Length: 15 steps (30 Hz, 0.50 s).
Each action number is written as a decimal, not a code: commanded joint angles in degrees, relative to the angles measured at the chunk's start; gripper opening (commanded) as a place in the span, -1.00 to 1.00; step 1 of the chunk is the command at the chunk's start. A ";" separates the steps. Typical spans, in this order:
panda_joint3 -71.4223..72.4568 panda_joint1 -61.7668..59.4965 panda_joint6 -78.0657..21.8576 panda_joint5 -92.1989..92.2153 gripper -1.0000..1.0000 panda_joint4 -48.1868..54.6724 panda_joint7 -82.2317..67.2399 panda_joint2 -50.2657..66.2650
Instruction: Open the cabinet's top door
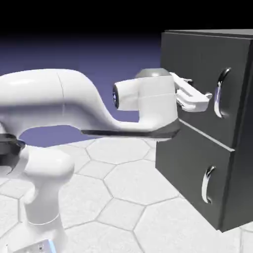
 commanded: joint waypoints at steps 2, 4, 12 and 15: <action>-1.91 1.65 -0.10 -4.97 0.00 1.00 -1.75 -0.63; -2.00 1.73 -0.10 -5.21 0.00 1.04 -1.83 -0.66; -8.50 12.25 -1.36 -6.02 -1.00 8.65 -1.41 2.45; -4.24 6.02 -3.42 -6.02 -1.00 4.59 2.34 4.71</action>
